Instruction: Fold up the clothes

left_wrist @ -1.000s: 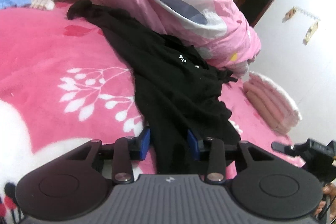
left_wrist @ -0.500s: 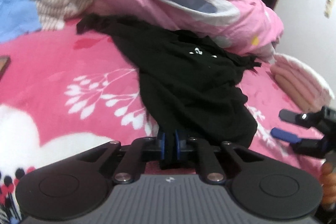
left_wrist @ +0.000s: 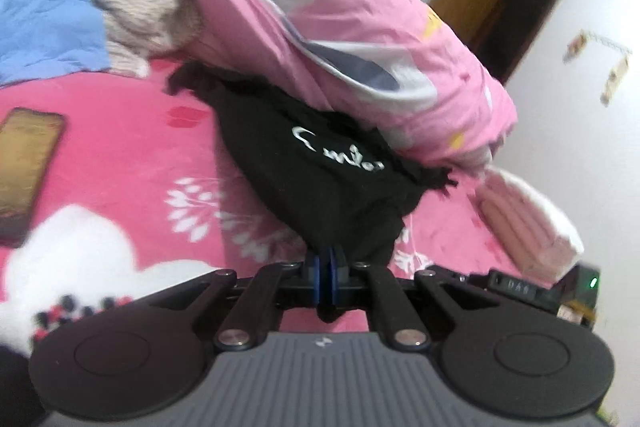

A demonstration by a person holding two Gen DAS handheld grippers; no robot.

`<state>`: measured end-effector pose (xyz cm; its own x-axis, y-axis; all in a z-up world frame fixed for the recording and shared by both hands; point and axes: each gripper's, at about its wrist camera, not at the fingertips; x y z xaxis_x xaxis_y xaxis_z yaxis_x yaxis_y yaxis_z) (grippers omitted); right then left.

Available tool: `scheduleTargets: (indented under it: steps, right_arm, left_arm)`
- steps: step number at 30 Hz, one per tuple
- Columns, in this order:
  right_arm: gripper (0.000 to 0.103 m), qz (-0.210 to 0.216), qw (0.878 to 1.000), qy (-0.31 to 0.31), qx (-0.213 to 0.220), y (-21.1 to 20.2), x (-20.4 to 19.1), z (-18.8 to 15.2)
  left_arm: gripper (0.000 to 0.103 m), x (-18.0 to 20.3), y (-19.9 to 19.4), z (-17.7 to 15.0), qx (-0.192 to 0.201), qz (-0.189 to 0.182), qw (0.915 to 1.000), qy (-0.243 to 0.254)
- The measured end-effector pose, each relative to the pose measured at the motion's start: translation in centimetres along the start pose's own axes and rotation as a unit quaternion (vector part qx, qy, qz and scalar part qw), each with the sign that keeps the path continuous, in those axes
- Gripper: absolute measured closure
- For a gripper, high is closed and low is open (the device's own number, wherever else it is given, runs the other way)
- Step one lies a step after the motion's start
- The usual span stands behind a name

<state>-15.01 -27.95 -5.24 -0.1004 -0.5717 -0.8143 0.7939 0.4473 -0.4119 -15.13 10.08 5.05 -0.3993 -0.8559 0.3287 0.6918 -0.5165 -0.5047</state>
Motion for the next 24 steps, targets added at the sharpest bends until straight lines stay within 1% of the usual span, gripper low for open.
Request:
scheduleTargets:
  steps: [2,3,5,7,8,9,10,11,12,13,14,16,17,19,21,23,24]
  right_arm:
    - [0.052,0.003,1.0,0.007,0.001,-0.1,0.2,0.0]
    - [0.052,0.005,1.0,0.01,0.002,-0.1,0.3,0.0]
    - [0.052,0.005,1.0,0.013,0.003,-0.1,0.4,0.0]
    - [0.052,0.003,1.0,0.012,0.003,0.0,0.3,-0.1]
    - [0.052,0.002,1.0,0.012,0.004,0.0,0.3,-0.1]
    - [0.052,0.002,1.0,0.011,0.004,0.0,0.3,-0.1]
    - [0.052,0.001,1.0,0.011,0.005,0.0,0.2,-0.1]
    - [0.052,0.001,1.0,0.011,0.005,0.1,0.2,-0.1]
    - [0.052,0.003,1.0,0.012,0.005,0.0,0.3,-0.2]
    - [0.052,0.006,1.0,0.014,0.005,0.0,0.5,-0.2]
    - [0.052,0.008,1.0,0.017,0.005,0.0,0.6,-0.1]
    - [0.052,0.011,1.0,0.025,0.005,0.1,0.8,0.0]
    - [0.052,0.012,0.999,0.03,0.004,0.1,0.8,0.1]
    - [0.051,0.015,0.999,0.037,0.002,0.1,0.7,0.5]
    - [0.051,0.017,0.999,0.042,0.003,0.1,0.4,1.1]
    - [0.051,0.012,0.999,0.038,0.006,0.4,0.0,2.0]
    - [0.051,0.008,0.999,0.036,0.008,0.6,-0.2,2.6]
  left_arm:
    - [0.098,-1.4,-0.5,-0.2,-0.005,0.016,0.9996,-0.024]
    - [0.098,-2.1,-0.3,-0.4,-0.016,0.022,0.9992,-0.03]
    - [0.097,-3.6,0.9,-1.2,-0.055,0.039,0.9968,-0.043]
    - [0.095,-4.5,2.3,-2.3,-0.087,0.051,0.9942,-0.037]
    - [0.092,-4.6,2.4,-2.6,-0.09,0.059,0.9938,-0.029]
    - [0.092,-4.6,2.5,-2.9,-0.09,0.065,0.9936,-0.021]
    - [0.085,-4.4,2.1,-2.9,-0.078,0.067,0.9947,-0.013]
    - [0.069,-4.0,1.6,-2.8,-0.065,0.078,0.9949,0.002]
    - [0.059,-3.2,0.9,-2.7,-0.043,0.094,0.9942,0.031]
    - [0.048,-2.4,0.4,-2.5,-0.022,0.108,0.9921,0.061]
    - [0.046,-1.5,0.1,-2.4,-0.009,0.108,0.9898,0.093]
    - [0.043,0.4,-0.3,-2.0,0.017,0.106,0.9823,0.154]
    - [0.042,1.2,0.0,-1.8,0.015,0.088,0.9808,0.173]
    - [0.042,2.9,1.2,-1.4,0.0,0.046,0.9793,0.197]
    - [0.042,4.5,3.1,-1.1,-0.023,0.016,0.9764,0.214]
    - [0.044,6.2,5.4,-1.1,-0.037,0.008,0.9688,0.245]
    - [0.047,6.5,6.5,-1.2,-0.044,0.009,0.9658,0.256]
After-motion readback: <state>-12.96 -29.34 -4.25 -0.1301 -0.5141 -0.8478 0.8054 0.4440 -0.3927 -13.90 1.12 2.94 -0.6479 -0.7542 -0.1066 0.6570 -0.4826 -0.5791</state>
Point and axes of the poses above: each gripper's, at about its wrist camera, not at the fingertips, and y roughly the way its jaws point, x to its right, z to its top, and after that the axes turned 12 degrees about y, right-handed
